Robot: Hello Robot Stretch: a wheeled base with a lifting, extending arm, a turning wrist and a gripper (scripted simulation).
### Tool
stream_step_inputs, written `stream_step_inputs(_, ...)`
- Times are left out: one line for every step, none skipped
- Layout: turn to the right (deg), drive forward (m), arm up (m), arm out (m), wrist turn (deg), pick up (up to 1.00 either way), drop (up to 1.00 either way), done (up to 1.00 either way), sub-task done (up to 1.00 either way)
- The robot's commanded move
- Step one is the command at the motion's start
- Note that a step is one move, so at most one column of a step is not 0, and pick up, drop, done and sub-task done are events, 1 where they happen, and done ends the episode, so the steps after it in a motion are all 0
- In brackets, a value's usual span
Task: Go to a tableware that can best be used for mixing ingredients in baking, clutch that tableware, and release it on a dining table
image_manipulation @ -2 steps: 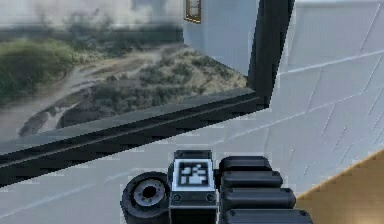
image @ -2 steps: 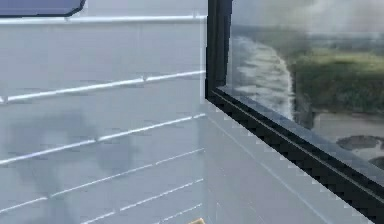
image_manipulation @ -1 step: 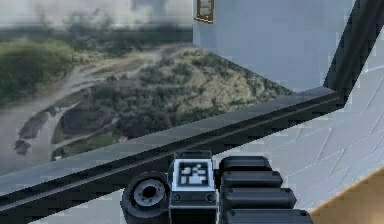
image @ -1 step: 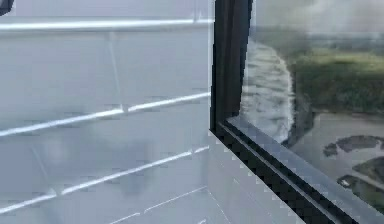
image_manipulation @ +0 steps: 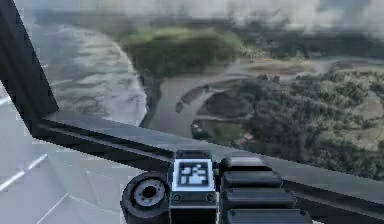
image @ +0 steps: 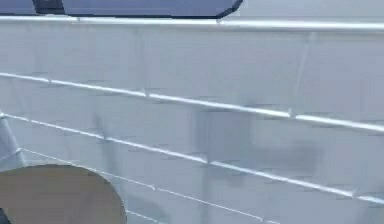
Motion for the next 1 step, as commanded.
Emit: stream_step_inputs(45.0, 0.00, 0.00, 0.00, 0.0, 0.00, 0.00, 0.00, 0.00)
